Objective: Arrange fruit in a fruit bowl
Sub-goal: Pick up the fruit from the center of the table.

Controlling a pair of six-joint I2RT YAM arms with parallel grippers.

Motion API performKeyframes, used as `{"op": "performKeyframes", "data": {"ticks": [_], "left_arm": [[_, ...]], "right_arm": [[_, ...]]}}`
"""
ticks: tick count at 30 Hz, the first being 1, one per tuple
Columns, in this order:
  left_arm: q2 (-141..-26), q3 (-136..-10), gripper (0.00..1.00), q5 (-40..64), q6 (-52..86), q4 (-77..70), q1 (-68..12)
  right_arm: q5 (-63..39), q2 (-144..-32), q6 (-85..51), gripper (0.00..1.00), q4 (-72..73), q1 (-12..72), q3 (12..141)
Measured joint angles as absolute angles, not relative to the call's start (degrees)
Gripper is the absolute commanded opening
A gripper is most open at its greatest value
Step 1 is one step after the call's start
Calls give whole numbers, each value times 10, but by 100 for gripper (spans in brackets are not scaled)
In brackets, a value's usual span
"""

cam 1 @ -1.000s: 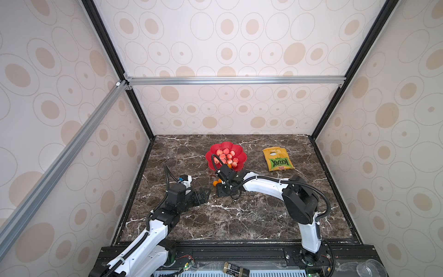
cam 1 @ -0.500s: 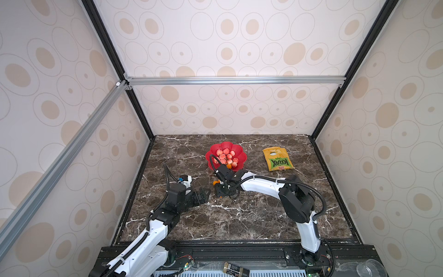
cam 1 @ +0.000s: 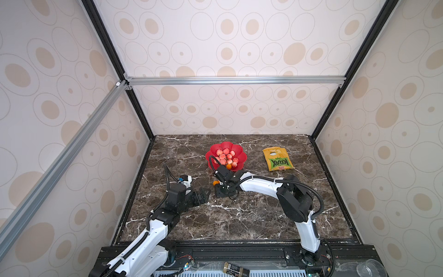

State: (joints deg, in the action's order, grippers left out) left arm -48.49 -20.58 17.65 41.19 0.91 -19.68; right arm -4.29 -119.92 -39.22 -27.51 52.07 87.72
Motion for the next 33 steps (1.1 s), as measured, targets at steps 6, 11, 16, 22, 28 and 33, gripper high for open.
{"op": "performKeyframes", "data": {"ticks": [6,11,16,22,28,33], "left_arm": [[-485,-206,98,176,412,9,-197],[-485,-206,98,176,412,9,-197],[-485,-206,98,176,412,9,-197],[-485,-206,98,176,412,9,-197],[-485,-206,98,176,412,9,-197],[-485,-206,98,176,413,9,-197]], "right_arm": [[-43,-1205,-392,51,-276,521,881],[-44,-1209,-392,50,-277,521,881],[-44,-1210,-392,50,-277,521,881],[-45,-1210,-392,50,-277,521,881],[-45,-1210,-392,46,-278,521,881],[-45,-1210,-392,45,-278,521,881]]}}
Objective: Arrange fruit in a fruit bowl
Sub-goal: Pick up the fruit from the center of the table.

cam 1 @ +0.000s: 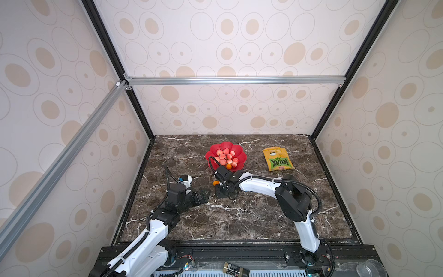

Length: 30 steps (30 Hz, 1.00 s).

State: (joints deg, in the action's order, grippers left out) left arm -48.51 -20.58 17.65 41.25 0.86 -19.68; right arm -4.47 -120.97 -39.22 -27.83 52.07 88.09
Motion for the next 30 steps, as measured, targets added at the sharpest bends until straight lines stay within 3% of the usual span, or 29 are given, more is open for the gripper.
{"op": "performKeyframes", "data": {"ticks": [19,30], "left_arm": [[-498,-206,98,177,414,-6,-197],[-521,-206,98,181,419,-29,-197]], "right_arm": [[-45,-1209,-392,40,-278,521,879],[-17,-1142,-396,37,-256,521,787]]}}
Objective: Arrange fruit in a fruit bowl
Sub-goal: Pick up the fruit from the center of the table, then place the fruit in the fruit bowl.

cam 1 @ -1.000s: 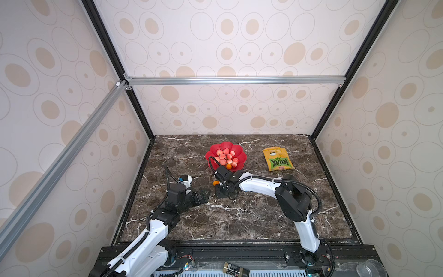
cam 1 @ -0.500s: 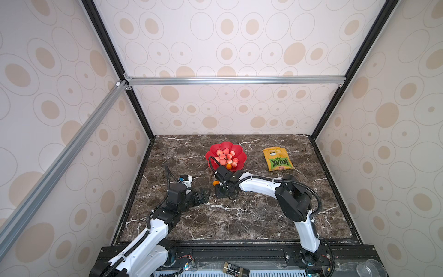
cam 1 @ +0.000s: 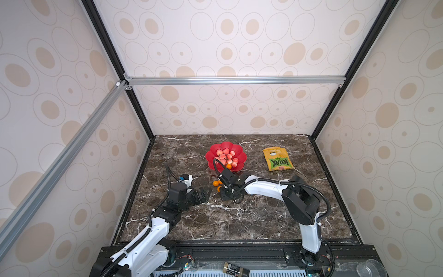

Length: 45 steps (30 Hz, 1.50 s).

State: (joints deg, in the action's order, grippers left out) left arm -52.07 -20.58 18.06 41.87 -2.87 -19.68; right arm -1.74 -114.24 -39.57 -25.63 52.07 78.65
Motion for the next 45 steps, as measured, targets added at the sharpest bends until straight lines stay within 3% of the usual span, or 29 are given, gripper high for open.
{"op": "performKeyframes", "data": {"ticks": [12,27,45], "left_arm": [[-596,-247,98,192,422,-70,-197],[-698,-325,98,192,430,-133,-197],[-792,-389,98,195,427,-171,-179]], "right_arm": [[4,-1069,-392,36,-243,490,759],[1,-1062,-361,36,-265,418,808],[-17,-1225,-300,35,-343,395,1045]]}}
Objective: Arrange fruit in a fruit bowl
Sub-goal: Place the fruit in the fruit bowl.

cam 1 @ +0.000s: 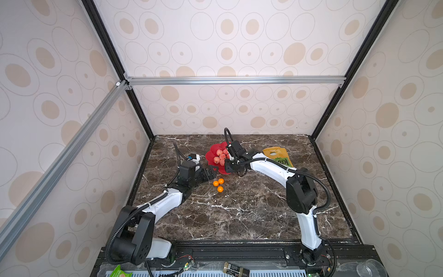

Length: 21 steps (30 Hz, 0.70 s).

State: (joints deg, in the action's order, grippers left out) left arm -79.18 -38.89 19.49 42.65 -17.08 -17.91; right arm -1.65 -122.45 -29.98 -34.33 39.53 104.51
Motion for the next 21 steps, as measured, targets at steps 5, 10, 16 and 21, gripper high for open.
{"op": "performKeyframes", "data": {"ticks": [5,10,16,21], "left_arm": [[-806,-397,98,205,427,-182,-161],[-813,-398,98,217,427,-189,-144],[-822,-399,98,233,428,-200,-127],[-836,-399,98,250,433,-214,-116]], "right_arm": [[-16,-1283,-286,35,-372,393,1128],[-13,-1340,-272,35,-402,392,1208],[-6,-1399,-258,35,-444,390,1302],[1,-1424,-250,35,-466,390,1344]]}}
